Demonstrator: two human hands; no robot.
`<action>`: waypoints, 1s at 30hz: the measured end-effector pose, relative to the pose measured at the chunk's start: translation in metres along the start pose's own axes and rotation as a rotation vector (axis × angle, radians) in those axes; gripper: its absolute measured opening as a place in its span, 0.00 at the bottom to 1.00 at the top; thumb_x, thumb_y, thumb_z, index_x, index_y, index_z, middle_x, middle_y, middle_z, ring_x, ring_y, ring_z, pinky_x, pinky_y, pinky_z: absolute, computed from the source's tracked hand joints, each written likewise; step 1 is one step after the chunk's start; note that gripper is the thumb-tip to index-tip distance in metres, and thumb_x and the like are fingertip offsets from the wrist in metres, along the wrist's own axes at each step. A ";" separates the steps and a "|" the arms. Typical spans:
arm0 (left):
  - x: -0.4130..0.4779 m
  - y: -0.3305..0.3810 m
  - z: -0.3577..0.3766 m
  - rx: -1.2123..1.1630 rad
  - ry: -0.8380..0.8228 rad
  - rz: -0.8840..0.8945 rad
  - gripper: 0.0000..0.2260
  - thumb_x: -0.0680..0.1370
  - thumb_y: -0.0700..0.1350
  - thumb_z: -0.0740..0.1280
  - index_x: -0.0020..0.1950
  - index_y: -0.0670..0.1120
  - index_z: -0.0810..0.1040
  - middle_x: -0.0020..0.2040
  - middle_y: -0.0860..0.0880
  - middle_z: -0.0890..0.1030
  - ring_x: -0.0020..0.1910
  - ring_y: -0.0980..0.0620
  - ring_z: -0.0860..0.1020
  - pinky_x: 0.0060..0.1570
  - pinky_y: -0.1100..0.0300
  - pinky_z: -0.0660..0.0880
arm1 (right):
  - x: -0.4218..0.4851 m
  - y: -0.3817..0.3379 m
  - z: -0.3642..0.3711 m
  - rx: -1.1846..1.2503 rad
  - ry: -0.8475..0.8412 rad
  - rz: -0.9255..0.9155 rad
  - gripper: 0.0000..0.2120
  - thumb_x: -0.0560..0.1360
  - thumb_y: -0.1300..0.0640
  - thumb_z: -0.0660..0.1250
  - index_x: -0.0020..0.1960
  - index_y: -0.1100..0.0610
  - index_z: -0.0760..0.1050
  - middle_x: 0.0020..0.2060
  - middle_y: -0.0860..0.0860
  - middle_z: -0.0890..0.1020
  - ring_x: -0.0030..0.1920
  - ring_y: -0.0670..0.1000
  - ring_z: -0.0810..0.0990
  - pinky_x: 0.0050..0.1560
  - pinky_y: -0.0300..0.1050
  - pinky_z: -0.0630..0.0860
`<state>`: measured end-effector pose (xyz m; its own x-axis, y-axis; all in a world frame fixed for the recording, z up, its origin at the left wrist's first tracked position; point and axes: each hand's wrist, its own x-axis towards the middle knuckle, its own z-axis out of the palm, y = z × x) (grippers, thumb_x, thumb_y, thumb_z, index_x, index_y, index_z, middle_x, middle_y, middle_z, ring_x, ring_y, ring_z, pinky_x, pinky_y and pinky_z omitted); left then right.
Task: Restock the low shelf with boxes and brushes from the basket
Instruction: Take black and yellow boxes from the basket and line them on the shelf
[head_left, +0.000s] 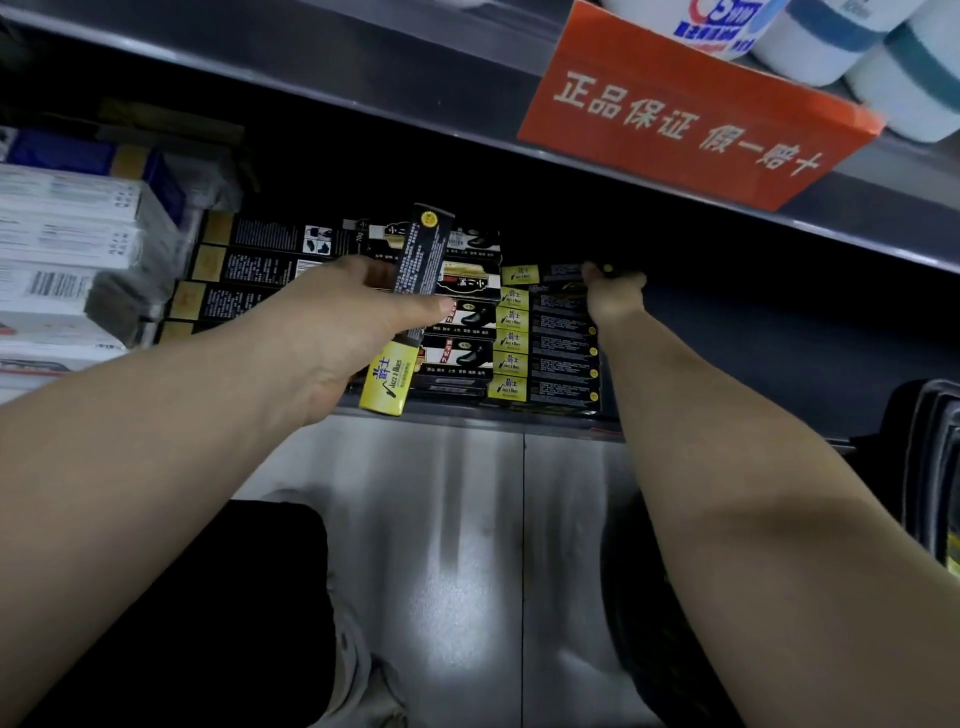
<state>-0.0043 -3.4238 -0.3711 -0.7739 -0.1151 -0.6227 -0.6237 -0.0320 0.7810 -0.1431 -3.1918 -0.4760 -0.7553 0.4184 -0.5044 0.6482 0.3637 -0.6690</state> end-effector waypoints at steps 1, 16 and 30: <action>0.000 0.000 0.001 -0.001 0.001 -0.003 0.22 0.68 0.45 0.75 0.61 0.47 0.74 0.53 0.45 0.81 0.54 0.45 0.79 0.58 0.44 0.74 | 0.000 0.003 0.001 -0.088 -0.009 0.004 0.32 0.79 0.49 0.61 0.74 0.62 0.52 0.71 0.60 0.64 0.70 0.59 0.64 0.67 0.50 0.63; 0.003 -0.002 0.001 0.068 0.011 0.018 0.19 0.66 0.46 0.76 0.53 0.51 0.72 0.52 0.45 0.80 0.52 0.46 0.79 0.55 0.48 0.76 | -0.027 -0.012 0.015 -0.452 0.127 -0.013 0.23 0.80 0.54 0.55 0.72 0.61 0.59 0.70 0.58 0.66 0.69 0.59 0.64 0.69 0.51 0.59; -0.006 -0.004 -0.001 0.398 -0.094 0.177 0.17 0.65 0.41 0.78 0.51 0.50 0.78 0.45 0.53 0.81 0.43 0.60 0.78 0.41 0.69 0.70 | -0.178 -0.017 -0.021 -0.202 -0.681 -0.628 0.24 0.70 0.62 0.72 0.61 0.44 0.74 0.60 0.49 0.71 0.61 0.46 0.72 0.64 0.39 0.70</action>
<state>0.0025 -3.4240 -0.3704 -0.8679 0.0070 -0.4967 -0.4599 0.3667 0.8087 -0.0179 -3.2550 -0.3632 -0.8241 -0.4551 -0.3372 0.0604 0.5214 -0.8512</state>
